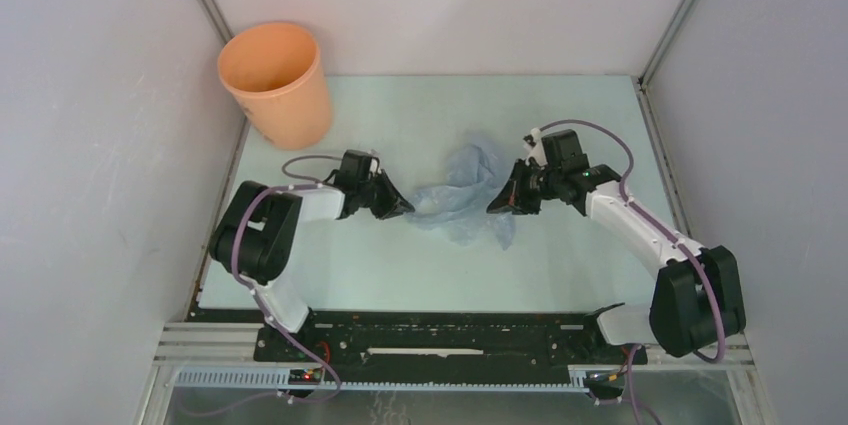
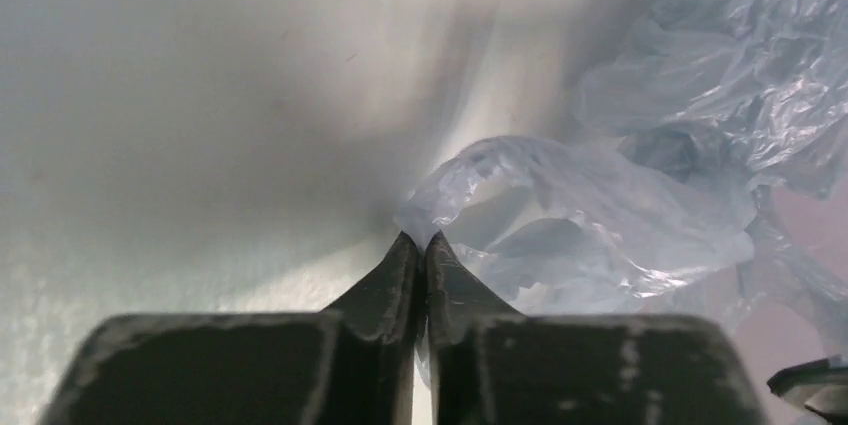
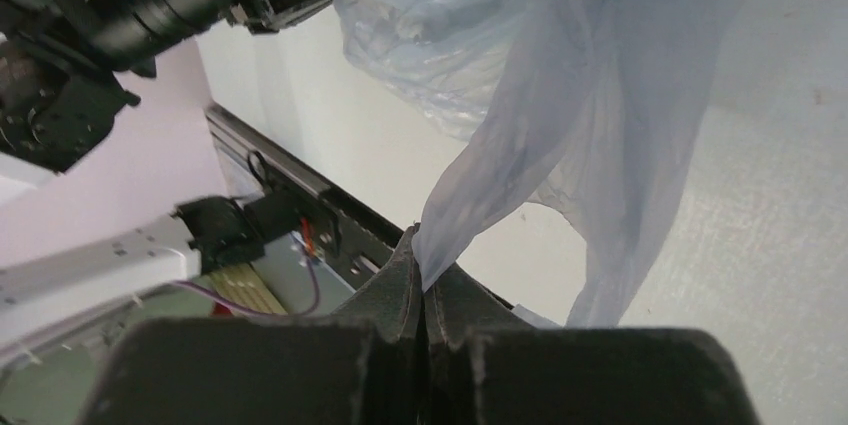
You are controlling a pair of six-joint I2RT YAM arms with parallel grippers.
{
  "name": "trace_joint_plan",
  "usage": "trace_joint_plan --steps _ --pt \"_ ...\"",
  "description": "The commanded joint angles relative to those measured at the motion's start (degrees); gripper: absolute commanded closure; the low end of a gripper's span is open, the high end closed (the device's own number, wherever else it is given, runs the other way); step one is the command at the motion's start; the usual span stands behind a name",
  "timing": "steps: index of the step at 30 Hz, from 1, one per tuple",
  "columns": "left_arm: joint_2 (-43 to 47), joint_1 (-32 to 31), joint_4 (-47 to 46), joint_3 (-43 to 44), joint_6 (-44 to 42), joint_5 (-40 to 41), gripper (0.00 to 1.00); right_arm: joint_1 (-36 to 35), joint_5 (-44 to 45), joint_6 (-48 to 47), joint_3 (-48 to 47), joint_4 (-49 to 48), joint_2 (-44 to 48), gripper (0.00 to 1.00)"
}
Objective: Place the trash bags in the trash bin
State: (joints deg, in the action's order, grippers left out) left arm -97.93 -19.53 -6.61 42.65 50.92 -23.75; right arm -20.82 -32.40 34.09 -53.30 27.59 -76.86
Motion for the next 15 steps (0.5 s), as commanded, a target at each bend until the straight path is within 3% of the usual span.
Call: trace_joint_plan --steps 1,5,8,10,12,15 --pt "2.13 0.52 3.94 12.62 -0.83 2.37 0.99 4.72 -3.4 6.97 -4.9 -0.02 0.16 1.0" --pt "10.3 0.19 19.47 34.48 -7.62 11.85 1.0 8.17 -5.44 10.15 -20.73 6.1 -3.37 1.0" --pt "14.92 -2.68 28.26 54.96 -16.31 19.9 1.0 8.4 -4.71 8.47 -42.16 14.26 -5.16 1.0" --pt "19.52 -6.88 28.98 63.41 -25.49 23.11 1.0 6.16 -0.67 3.66 -58.49 17.42 -4.2 1.0" --pt "24.97 -12.44 26.96 63.62 -33.79 28.24 1.0 2.78 4.45 -0.21 -65.11 15.56 -1.75 1.0" --pt "32.63 -15.39 23.91 52.26 -33.19 34.46 1.0 1.05 4.46 0.74 -56.42 6.31 3.71 1.0"
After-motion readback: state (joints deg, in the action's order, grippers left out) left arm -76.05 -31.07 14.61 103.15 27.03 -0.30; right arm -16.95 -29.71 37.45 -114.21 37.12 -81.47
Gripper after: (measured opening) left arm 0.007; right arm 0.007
